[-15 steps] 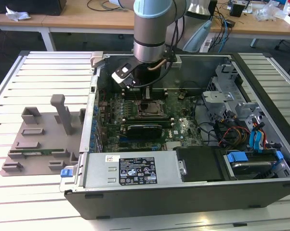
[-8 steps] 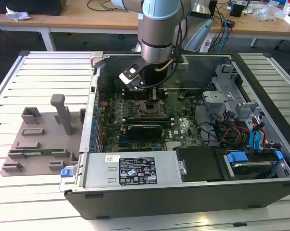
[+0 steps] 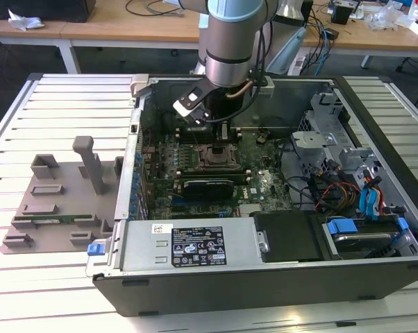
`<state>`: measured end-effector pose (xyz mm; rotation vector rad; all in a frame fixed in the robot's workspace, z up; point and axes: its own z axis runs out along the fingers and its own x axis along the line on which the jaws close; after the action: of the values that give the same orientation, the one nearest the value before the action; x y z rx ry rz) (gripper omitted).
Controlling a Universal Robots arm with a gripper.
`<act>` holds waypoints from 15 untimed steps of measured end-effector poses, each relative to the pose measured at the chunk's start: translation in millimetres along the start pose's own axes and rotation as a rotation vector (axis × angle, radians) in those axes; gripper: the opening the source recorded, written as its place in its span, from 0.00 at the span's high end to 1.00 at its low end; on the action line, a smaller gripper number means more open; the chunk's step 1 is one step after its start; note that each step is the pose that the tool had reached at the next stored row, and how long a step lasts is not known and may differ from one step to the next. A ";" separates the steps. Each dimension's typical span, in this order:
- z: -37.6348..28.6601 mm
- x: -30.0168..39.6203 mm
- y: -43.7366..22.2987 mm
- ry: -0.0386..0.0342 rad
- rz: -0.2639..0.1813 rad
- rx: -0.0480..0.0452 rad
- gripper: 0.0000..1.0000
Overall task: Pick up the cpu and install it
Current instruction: 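Close the cpu cover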
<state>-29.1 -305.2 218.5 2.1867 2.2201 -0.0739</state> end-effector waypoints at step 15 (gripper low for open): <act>-44.1 -2.2 -0.5 0.0001 0.000 -0.0001 0.89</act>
<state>-28.8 -305.2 262.7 2.1867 2.2202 -0.0738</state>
